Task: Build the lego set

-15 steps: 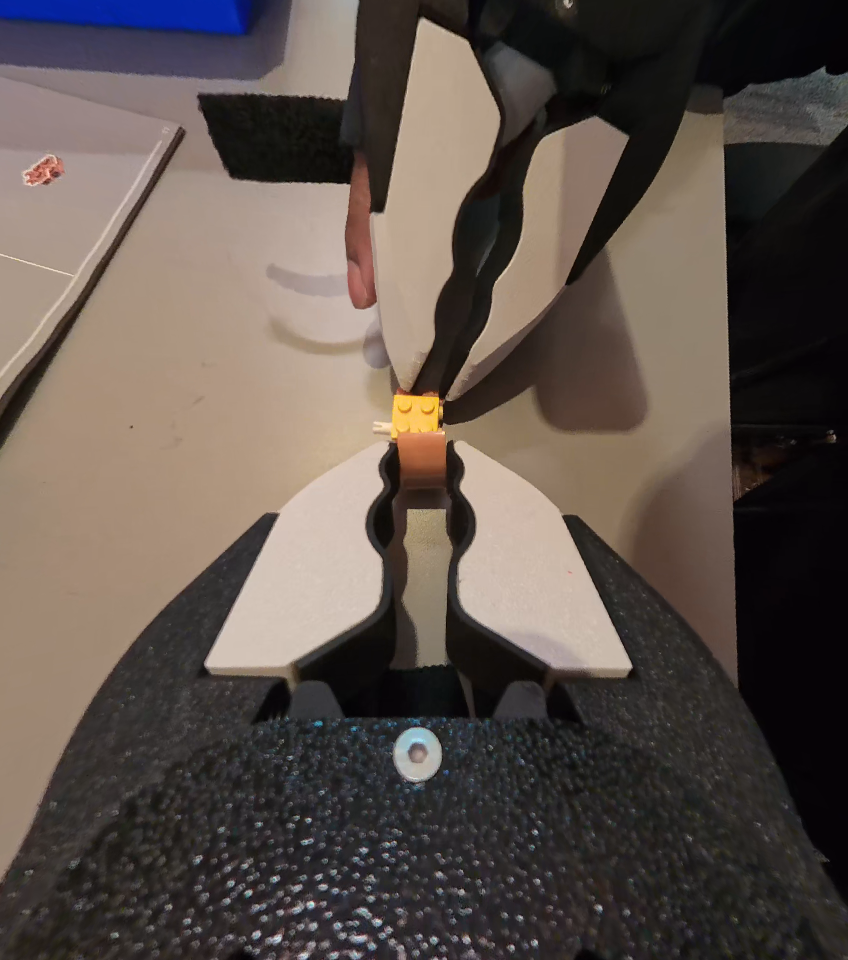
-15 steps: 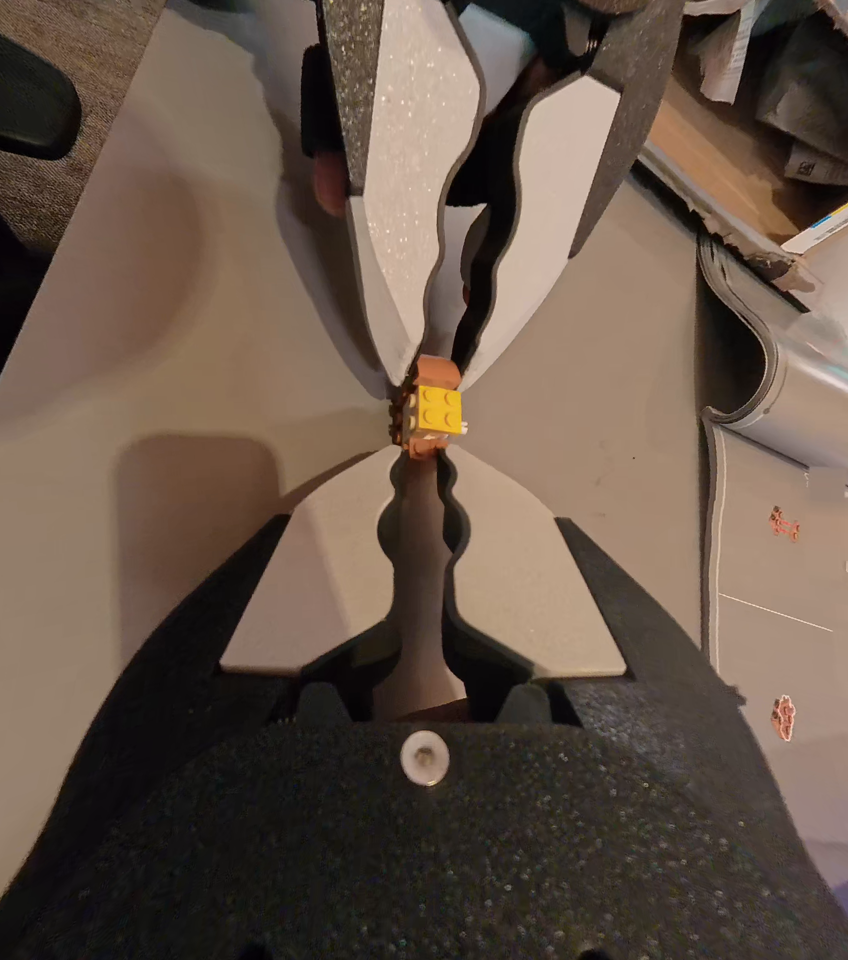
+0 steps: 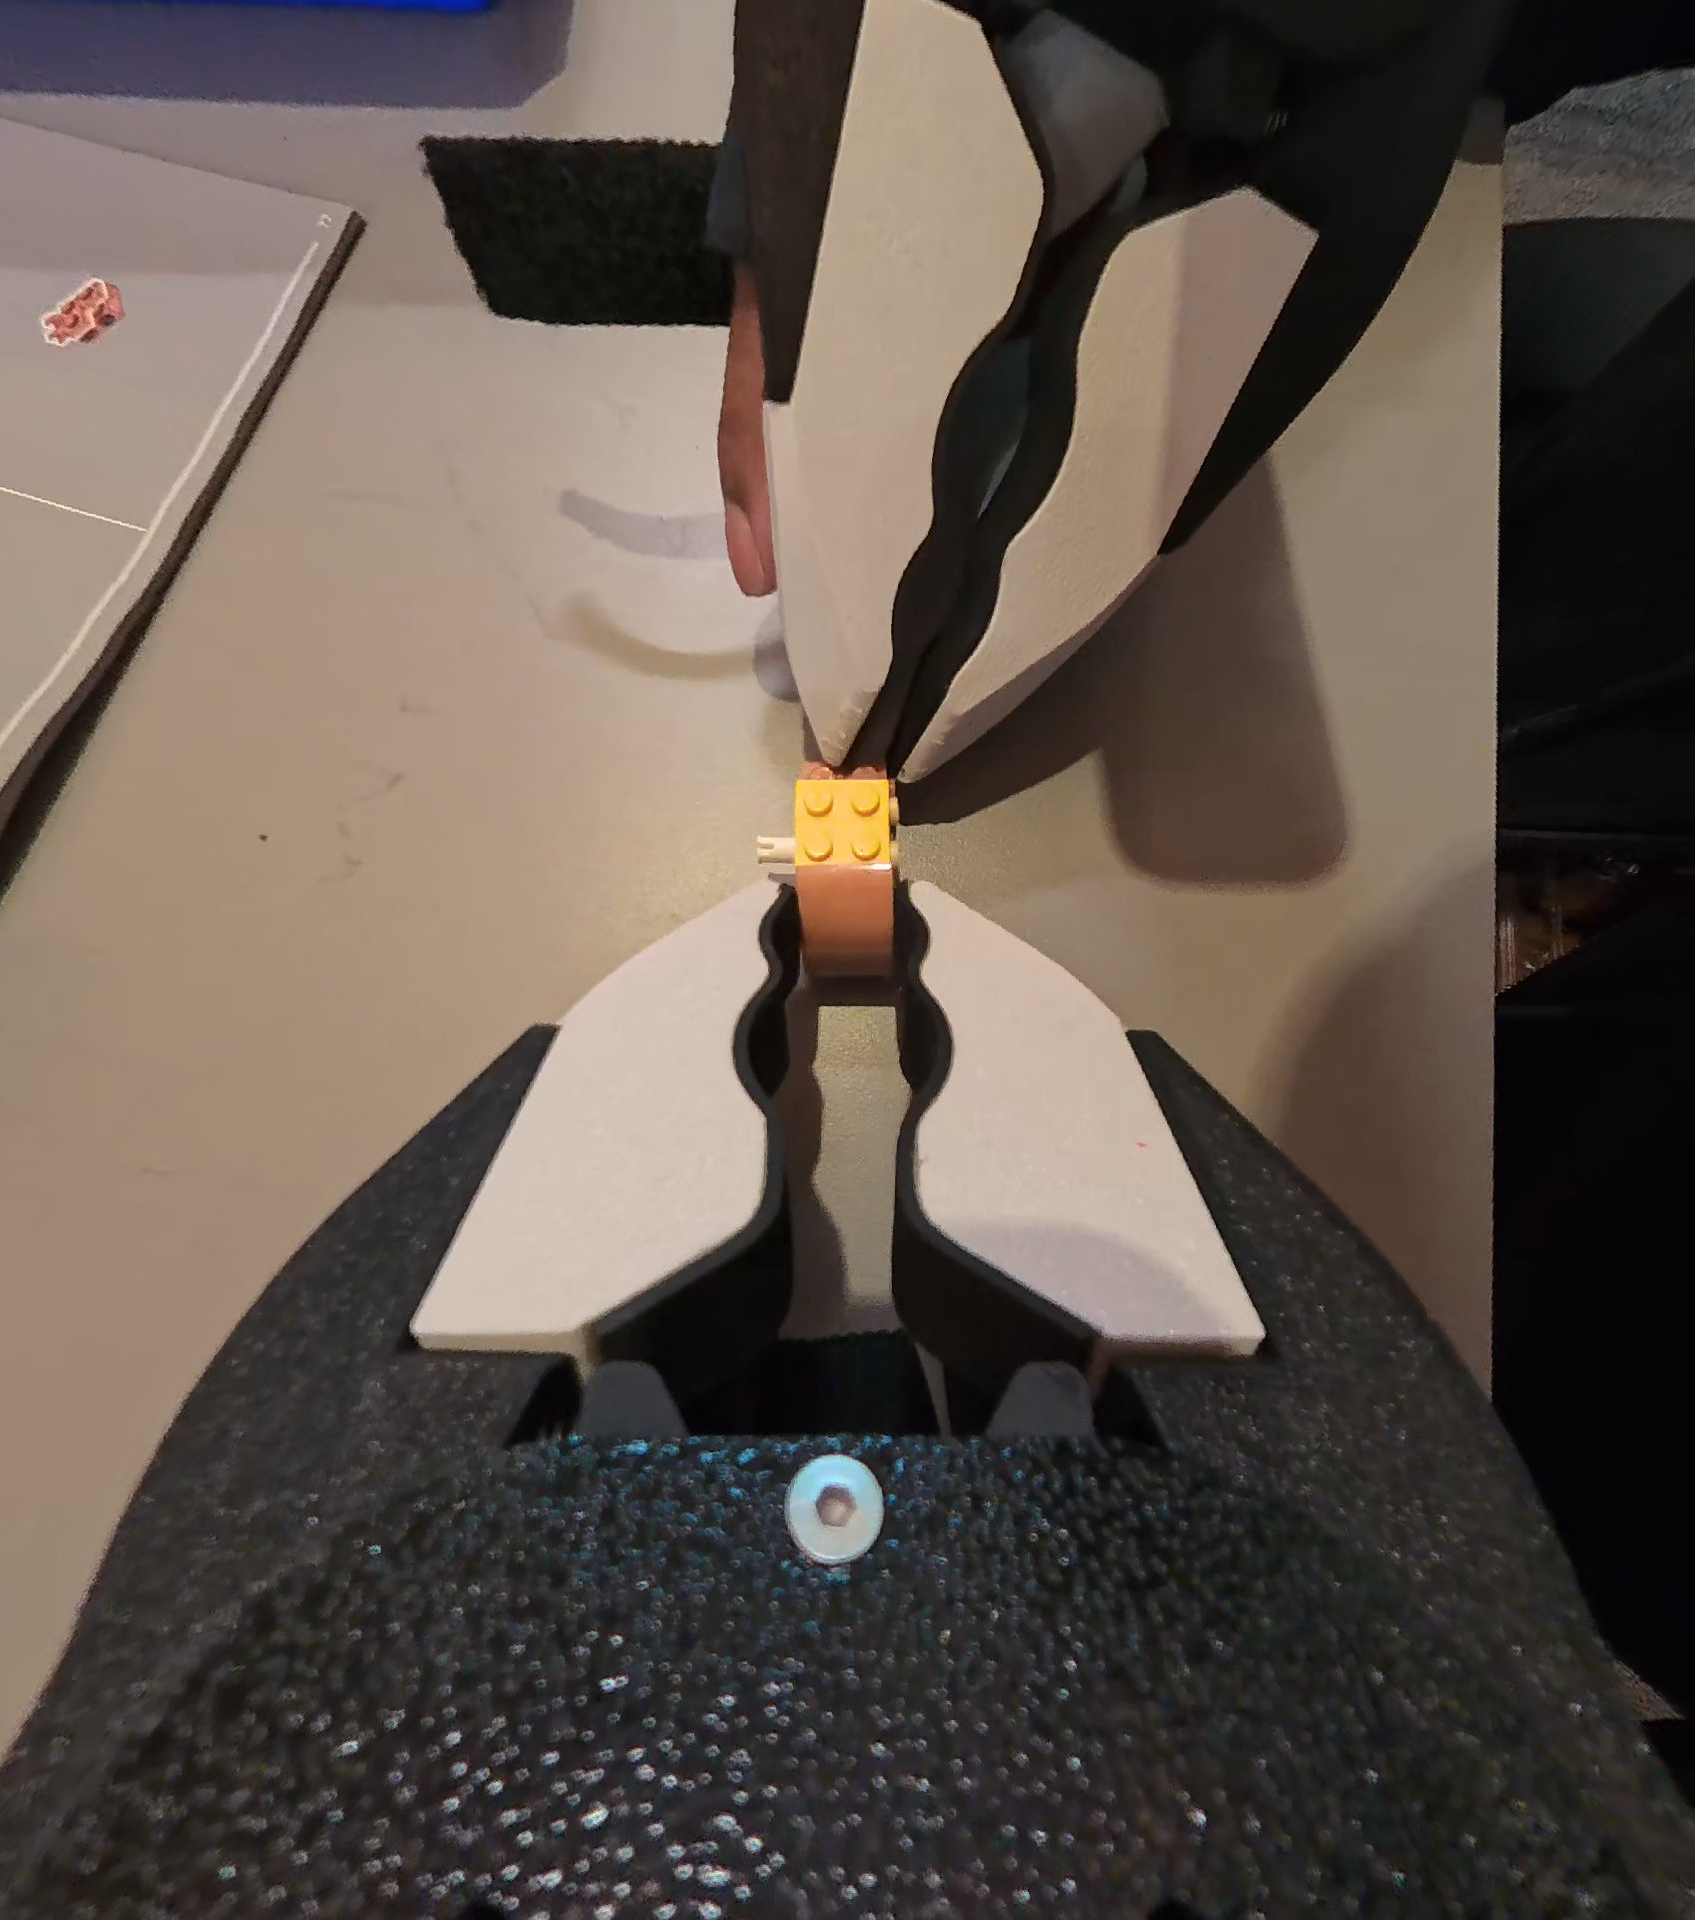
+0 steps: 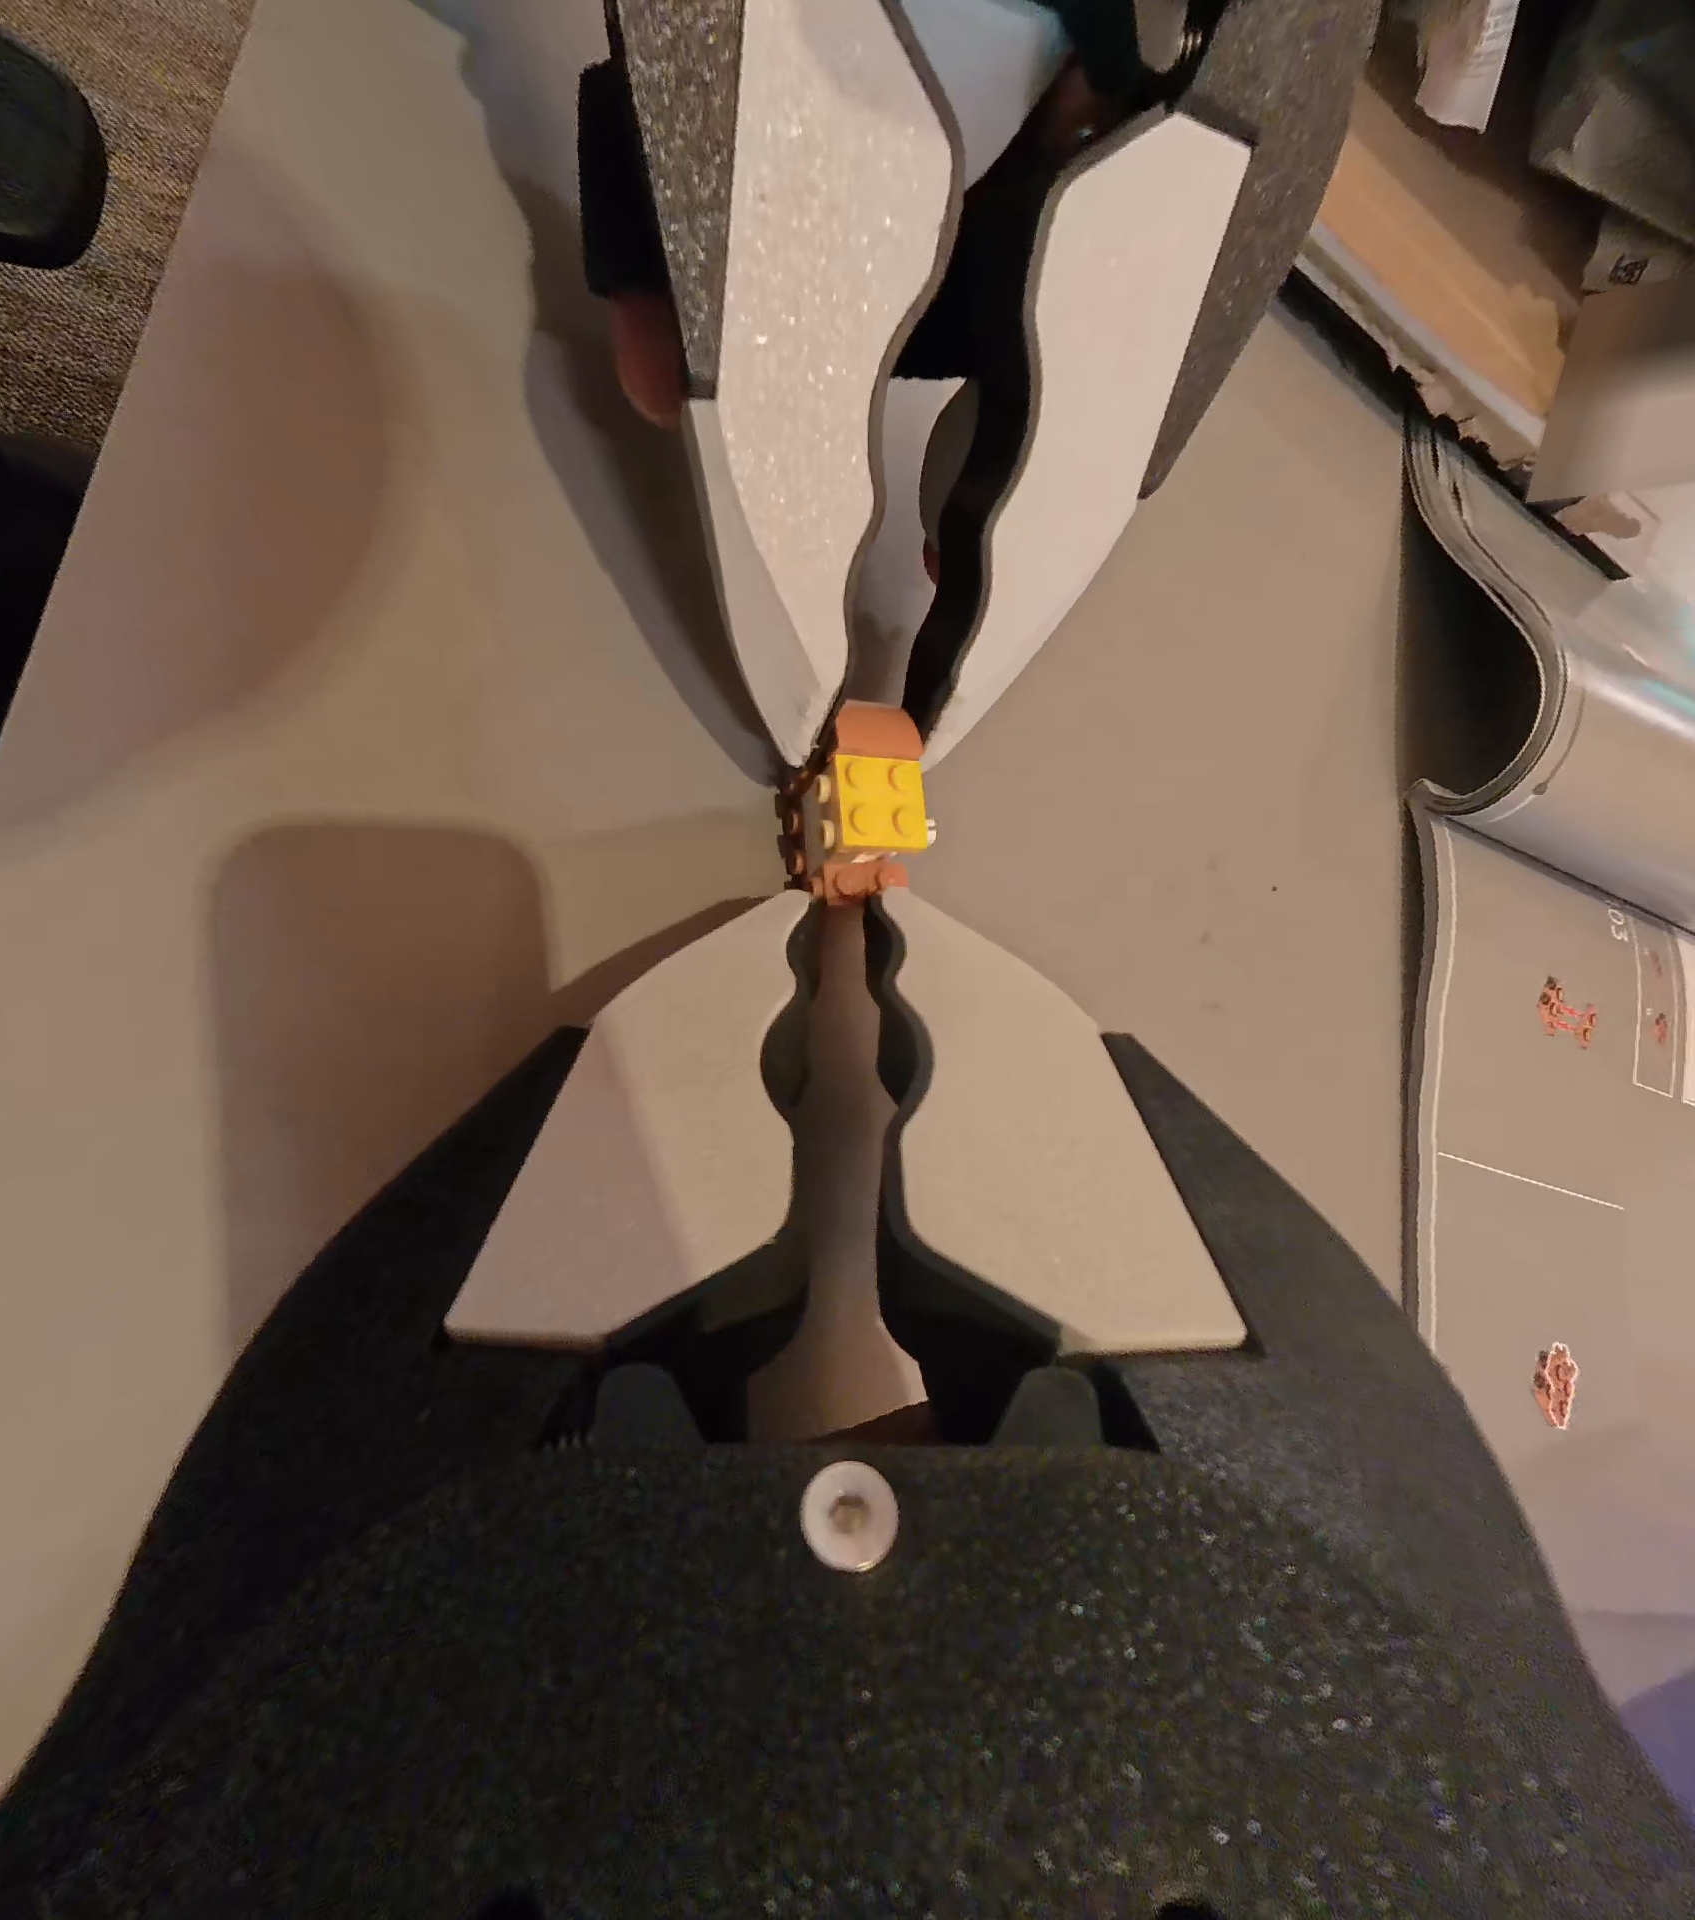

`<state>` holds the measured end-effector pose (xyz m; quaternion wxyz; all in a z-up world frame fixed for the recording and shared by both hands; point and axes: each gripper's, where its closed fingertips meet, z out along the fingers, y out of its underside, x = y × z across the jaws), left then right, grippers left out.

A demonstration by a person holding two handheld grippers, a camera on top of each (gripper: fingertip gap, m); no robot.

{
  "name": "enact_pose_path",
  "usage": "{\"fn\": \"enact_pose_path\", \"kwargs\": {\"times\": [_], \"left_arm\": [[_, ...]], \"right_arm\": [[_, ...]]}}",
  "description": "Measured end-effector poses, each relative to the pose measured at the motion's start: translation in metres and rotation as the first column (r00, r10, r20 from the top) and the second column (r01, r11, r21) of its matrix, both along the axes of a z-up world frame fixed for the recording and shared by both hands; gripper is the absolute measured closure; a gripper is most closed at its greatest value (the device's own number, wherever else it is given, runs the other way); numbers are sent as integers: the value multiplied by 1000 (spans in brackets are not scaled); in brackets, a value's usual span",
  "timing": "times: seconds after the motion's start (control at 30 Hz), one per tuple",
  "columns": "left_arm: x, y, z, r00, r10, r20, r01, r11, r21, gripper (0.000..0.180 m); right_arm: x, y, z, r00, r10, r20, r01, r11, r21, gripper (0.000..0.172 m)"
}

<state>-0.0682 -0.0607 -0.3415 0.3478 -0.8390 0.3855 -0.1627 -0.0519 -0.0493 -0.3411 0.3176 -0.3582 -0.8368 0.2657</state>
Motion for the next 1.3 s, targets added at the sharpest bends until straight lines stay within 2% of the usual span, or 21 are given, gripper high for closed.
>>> {"fn": "enact_pose_path", "kwargs": {"times": [0.67,0.93,1.1,1.3], "left_arm": [[1,1,0,1000,-3,-10,3,1000,6,164],[-3,1,2,999,26,37,-26,1000,12,164],[-5,1,17,990,40,136,-46,998,40,164],[0,3,16,993,21,117,-27,999,46,164]], "right_arm": [[0,6,-5,1000,-24,19,24,1000,-1,172],[1,7,-6,999,-26,22,27,1000,-4,172],[1,10,-4,999,-34,10,34,999,0,171],[1,9,-3,1000,-22,-1,22,1000,13,162]]}}
